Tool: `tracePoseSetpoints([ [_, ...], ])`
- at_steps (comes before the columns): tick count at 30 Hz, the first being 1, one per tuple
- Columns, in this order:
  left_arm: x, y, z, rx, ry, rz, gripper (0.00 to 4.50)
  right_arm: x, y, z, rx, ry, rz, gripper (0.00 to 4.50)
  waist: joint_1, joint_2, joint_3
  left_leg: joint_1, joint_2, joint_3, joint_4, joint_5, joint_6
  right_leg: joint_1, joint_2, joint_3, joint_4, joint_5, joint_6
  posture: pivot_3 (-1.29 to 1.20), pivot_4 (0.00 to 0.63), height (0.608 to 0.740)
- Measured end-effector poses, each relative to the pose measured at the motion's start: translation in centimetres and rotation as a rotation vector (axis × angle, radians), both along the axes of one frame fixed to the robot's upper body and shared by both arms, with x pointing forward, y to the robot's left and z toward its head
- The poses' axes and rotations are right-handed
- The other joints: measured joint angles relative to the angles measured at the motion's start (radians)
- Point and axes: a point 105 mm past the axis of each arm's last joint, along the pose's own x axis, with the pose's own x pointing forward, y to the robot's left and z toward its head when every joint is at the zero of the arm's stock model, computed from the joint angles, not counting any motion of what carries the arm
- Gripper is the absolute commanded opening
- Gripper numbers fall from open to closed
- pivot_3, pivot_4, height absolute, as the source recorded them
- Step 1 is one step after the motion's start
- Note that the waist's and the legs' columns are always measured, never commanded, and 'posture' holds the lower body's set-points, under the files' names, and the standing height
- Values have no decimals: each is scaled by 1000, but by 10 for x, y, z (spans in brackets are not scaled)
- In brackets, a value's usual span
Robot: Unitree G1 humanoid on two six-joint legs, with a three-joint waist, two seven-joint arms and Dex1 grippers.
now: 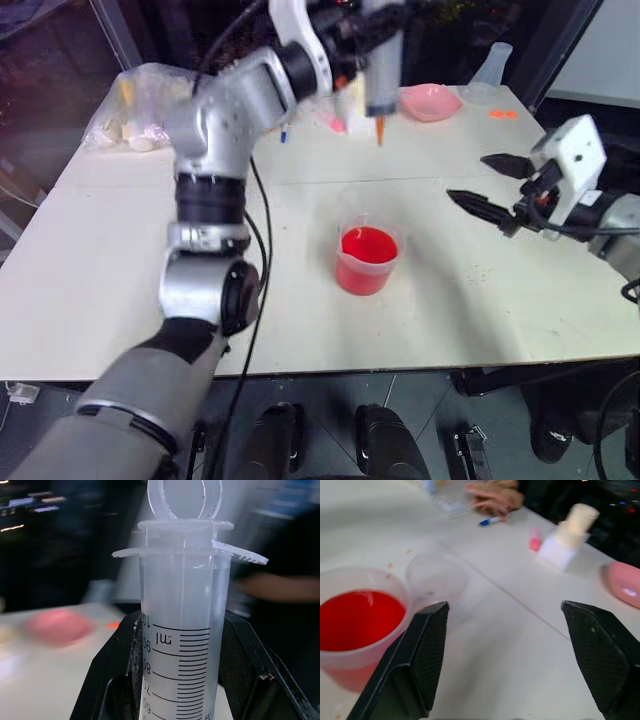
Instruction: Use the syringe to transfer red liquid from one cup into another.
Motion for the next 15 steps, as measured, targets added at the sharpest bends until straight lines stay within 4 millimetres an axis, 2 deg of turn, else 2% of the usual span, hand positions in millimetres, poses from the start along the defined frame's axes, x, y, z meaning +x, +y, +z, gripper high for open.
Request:
tracePoseSetpoints([
  [6,-23,-5,-39,95,-145,-90,1543,-8,-5,17,107,-17,-26,3703,2,1,-1,1,0,0,0,0,1,1,1,1,0,0,-1,0,150,740],
  [10,-23,-3,-81,186,-192,-77,1543,-13,0,20,126,-15,-17,3703,8,2,-1,1,0,0,1,0,1,1,0,1,-1,0,-1,0,150,740],
  [15,-28,5,-105,242,-262,-108,1543,-16,9,21,165,35,21,3703,7,2,-1,1,0,0,1,0,2,1,0,1,-1,0,-1,0,150,740],
])
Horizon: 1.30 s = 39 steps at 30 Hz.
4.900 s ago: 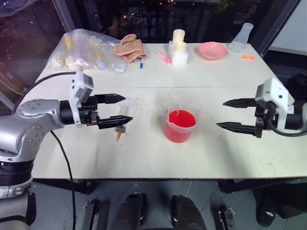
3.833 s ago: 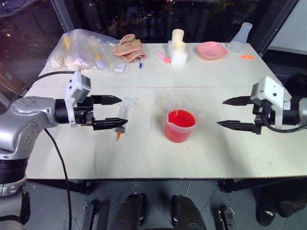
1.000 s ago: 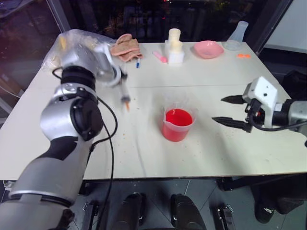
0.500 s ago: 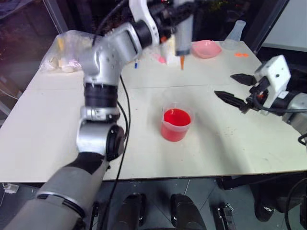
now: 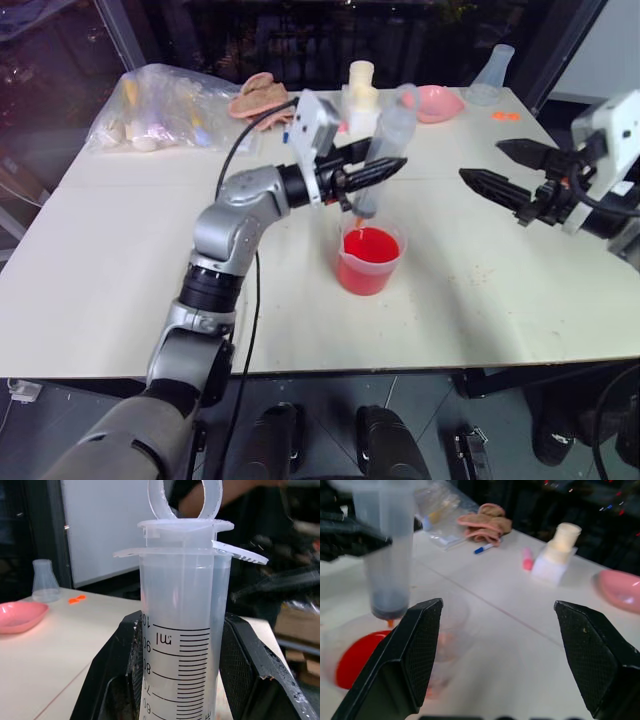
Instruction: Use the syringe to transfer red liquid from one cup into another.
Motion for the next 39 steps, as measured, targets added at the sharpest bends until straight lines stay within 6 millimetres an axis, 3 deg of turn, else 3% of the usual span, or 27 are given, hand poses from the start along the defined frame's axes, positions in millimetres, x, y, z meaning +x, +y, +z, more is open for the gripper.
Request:
tracePoseSetpoints([
  [8,-10,-3,-11,-42,50,-69,1543,1,14,28,108,30,42,3703,0,0,0,0,0,0,0,0,1,0,0,0,-1,0,0,0,150,740],
  [15,-18,-5,-36,-25,107,-83,1543,-4,31,21,119,98,109,3703,1,0,0,-1,0,0,0,0,1,0,0,-1,-1,0,0,0,150,740],
  [24,-22,-11,-37,-9,78,-95,1543,-23,57,17,144,132,249,3703,0,0,0,-1,0,0,0,-1,2,0,0,-1,-1,0,0,0,150,740],
  [36,-25,-14,-37,-3,61,-106,1543,-16,73,12,165,138,243,3703,0,0,0,-1,0,0,0,0,2,0,0,-1,-1,0,0,0,150,740],
  [39,-25,-16,-38,0,62,-111,1542,-12,76,9,169,149,243,2852,0,0,0,-1,0,0,0,0,2,0,0,-1,-1,0,0,0,150,740],
])
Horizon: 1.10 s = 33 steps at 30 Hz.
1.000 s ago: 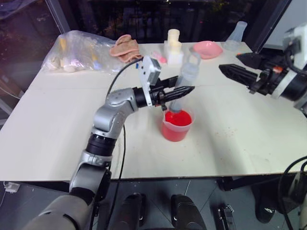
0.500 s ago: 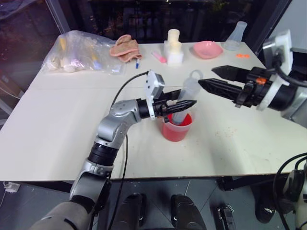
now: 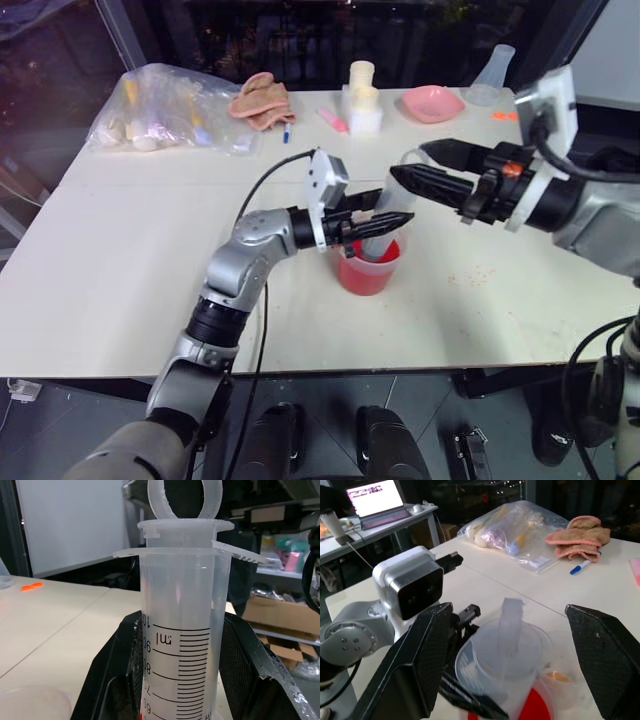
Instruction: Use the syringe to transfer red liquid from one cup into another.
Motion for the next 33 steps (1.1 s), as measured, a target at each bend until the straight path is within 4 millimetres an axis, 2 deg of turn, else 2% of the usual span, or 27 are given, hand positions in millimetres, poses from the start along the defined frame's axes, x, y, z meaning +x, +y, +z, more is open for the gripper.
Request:
tracePoseSetpoints([
  [5,0,0,0,2,0,3,1542,1,2,1,10,-6,1,144,0,0,0,0,0,0,0,0,0,0,0,0,0,0,0,0,150,740],
  [6,1,1,0,2,0,5,1542,1,2,1,10,-6,3,39,0,0,0,0,0,0,0,0,0,0,0,0,0,0,0,0,150,740],
  [18,1,1,0,0,-4,9,1542,1,3,0,35,8,-2,39,0,0,0,0,0,0,0,0,0,0,0,0,0,0,0,0,150,740],
  [26,1,4,5,-36,-43,17,1542,2,5,12,55,26,20,39,1,0,0,0,0,0,0,0,0,0,0,-1,-1,0,0,0,150,740],
  [33,4,1,-8,-58,-46,4,1542,6,4,10,31,51,19,39,1,0,0,-1,0,0,0,0,1,0,0,-1,-2,0,0,0,150,740],
])
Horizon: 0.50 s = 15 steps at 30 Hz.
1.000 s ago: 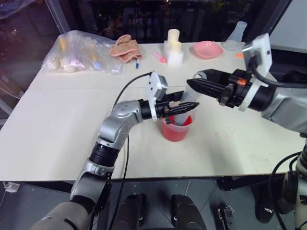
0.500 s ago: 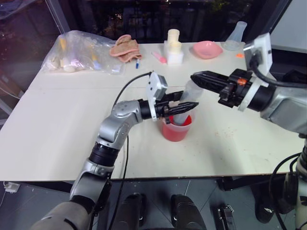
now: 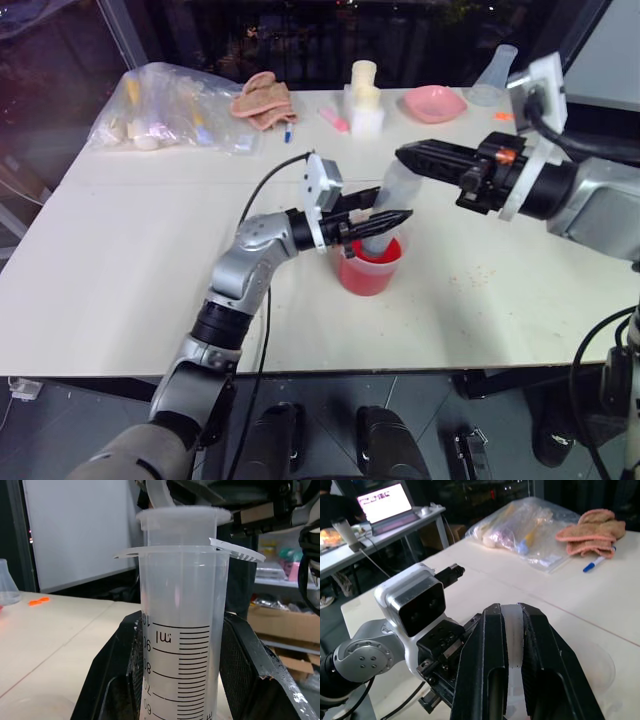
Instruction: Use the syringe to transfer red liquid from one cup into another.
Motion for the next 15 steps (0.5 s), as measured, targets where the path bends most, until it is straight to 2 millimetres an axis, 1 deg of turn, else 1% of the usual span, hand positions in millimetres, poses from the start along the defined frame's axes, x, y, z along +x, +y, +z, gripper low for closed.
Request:
tracePoseSetpoints([
  [7,6,-2,-9,-6,-14,17,1542,3,-2,-1,0,13,-6,39,0,0,0,0,0,0,0,0,0,0,0,0,0,0,0,0,150,740],
  [15,7,-4,-12,-13,-10,23,1542,3,-4,4,-14,1,-16,39,0,0,0,-1,0,0,0,0,1,0,0,0,-1,0,0,0,150,740],
])
